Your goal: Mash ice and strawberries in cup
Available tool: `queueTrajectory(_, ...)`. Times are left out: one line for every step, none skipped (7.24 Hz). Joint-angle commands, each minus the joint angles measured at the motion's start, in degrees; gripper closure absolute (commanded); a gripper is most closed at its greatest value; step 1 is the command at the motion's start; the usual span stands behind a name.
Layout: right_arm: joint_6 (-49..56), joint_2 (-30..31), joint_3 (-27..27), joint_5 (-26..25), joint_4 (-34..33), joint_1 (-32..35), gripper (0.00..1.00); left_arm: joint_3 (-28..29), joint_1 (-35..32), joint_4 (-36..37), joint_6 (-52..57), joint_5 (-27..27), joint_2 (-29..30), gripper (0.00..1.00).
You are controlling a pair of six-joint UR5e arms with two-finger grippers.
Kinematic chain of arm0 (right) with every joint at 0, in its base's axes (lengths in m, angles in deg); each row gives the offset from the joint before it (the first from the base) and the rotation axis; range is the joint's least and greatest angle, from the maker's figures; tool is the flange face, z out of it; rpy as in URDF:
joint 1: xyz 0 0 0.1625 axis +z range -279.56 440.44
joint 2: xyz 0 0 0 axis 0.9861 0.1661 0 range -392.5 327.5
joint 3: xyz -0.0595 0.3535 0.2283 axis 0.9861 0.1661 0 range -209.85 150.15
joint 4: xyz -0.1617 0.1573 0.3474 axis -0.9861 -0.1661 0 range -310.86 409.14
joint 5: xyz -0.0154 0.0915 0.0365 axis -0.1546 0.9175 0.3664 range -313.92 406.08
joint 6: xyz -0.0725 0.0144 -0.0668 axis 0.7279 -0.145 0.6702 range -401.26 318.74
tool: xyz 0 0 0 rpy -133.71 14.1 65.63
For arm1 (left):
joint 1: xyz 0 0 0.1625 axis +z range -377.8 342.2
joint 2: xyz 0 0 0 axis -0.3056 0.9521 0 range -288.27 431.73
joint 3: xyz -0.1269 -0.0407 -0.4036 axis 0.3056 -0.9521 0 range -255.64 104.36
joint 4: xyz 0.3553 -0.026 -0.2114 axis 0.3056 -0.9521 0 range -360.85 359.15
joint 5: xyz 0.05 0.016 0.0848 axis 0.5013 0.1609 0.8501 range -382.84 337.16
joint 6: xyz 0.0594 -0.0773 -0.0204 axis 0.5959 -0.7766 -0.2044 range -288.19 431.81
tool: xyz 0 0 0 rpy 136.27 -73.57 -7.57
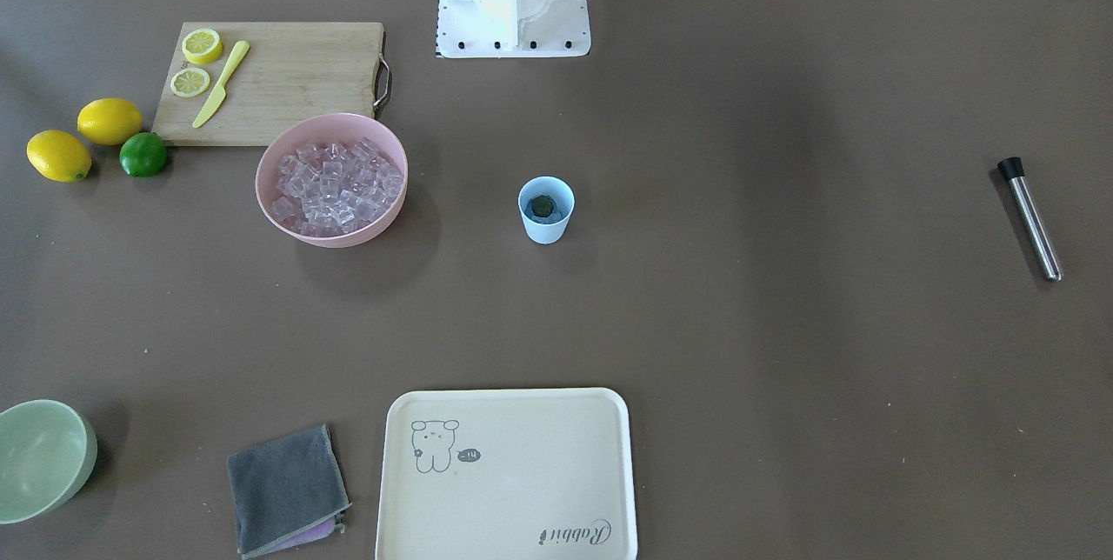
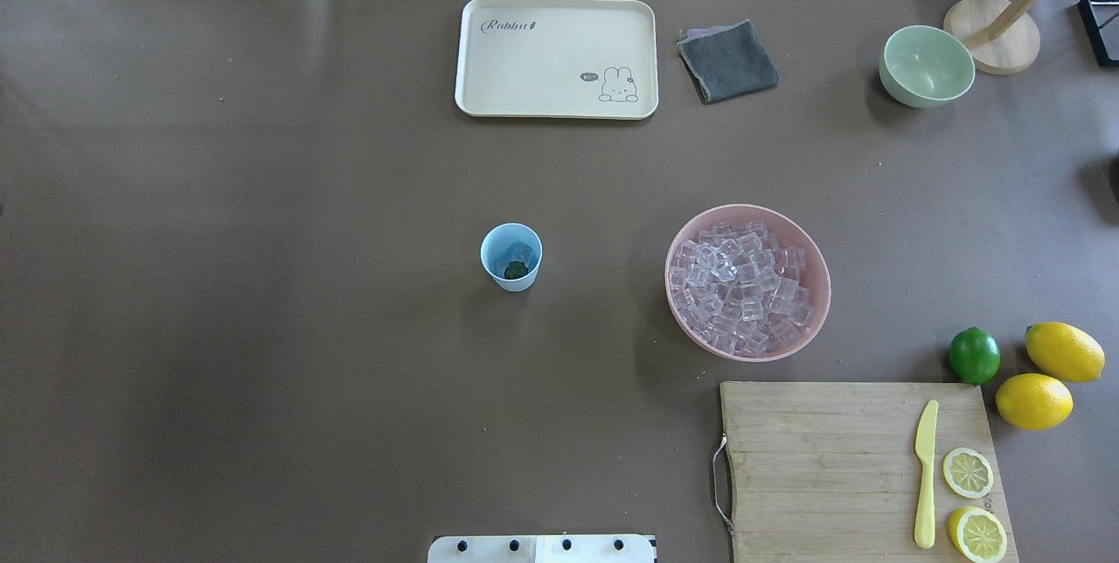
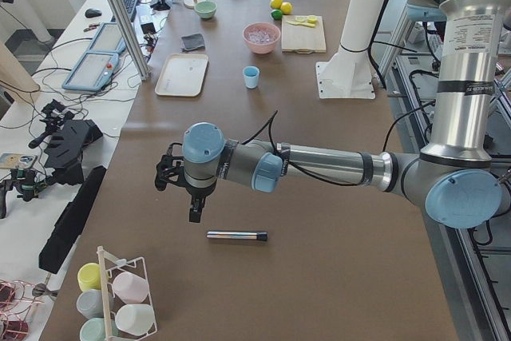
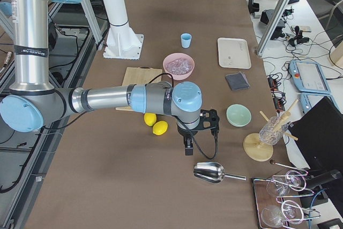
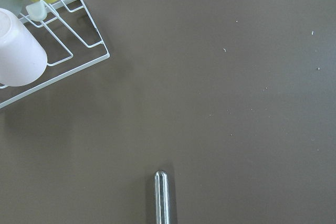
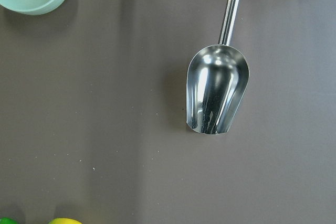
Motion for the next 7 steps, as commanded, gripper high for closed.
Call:
queueTrajectory(-0.1,-0.5,0.0,0.0,0.1,0.0,0.00,1.7,-0.3,0.0,0.1,-0.1,0.3,0.01)
queueTrajectory(-0.1,-0.6,-0.1,0.0,0.0,0.0,0.00,1.8,-0.3,0.1,0.1,0.0,0.5,0.01)
queueTrajectory(-0.1,-0.6,0.0,0.0,0.1,0.0,0.00,2.2,-0.2,0.2,0.1,0.2,0.9,0.01)
queueTrajectory(-0.1,-0.8,0.0,0.0,0.0,0.0,0.00,3.8,-0.3,0.2,0.1,0.1,2.4,0.01)
queueTrajectory(-0.1,-0.9,0.3,0.0,0.0,-0.1,0.00,5.0,-0.3,0.1,0.1,0.1,2.8,0.01)
queueTrajectory(-0.1,-1.2,0.4,-0.1,0.0,-0.2,0.00,6.0,-0.3,0.2,0.1,0.2,3.7,0.01)
queueTrajectory(-0.1,-2.5,1.9,-0.3,-0.1,-1.0,0.00,8.7,-0.4,0.1,0.1,0.0,5.4,0.01)
